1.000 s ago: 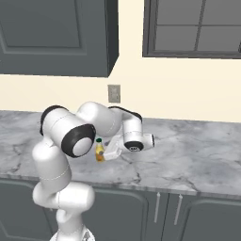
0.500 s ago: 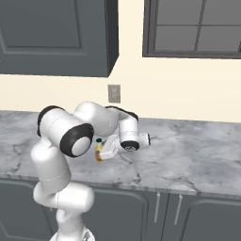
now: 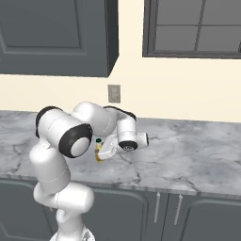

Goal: Place the condiment bottle and mustard from the counter to the top shelf of the fridge. If the existing items in the fridge are on the top shelf, move them to other shelves.

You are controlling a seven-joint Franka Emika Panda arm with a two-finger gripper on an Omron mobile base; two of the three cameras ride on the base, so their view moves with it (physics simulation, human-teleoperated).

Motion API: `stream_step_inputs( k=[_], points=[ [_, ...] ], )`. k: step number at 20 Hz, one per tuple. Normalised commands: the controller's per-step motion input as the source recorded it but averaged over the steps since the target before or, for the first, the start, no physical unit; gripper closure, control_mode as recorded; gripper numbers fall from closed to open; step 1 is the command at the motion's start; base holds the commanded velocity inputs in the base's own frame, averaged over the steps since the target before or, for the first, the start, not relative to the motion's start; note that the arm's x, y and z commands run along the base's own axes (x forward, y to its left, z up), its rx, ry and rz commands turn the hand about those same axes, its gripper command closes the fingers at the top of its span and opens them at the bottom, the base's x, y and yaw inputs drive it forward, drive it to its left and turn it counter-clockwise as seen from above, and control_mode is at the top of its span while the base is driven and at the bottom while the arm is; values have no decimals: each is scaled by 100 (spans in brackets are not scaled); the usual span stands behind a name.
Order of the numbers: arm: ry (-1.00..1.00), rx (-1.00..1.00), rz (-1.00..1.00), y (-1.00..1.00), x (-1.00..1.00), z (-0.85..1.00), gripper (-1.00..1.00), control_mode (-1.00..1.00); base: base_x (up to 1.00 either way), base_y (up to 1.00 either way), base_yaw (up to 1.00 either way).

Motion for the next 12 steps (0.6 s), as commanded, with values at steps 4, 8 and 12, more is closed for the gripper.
stream_step_inputs(
  k=[4,8,12],
  points=[
    [-1,0,0,0,-12,37,100,-100,0,0,0],
    [-13,0,0,0,-51,99,100,-100,0,0,0],
    [-13,0,0,0,-75,100,100,-100,0,0,0]
  ],
)
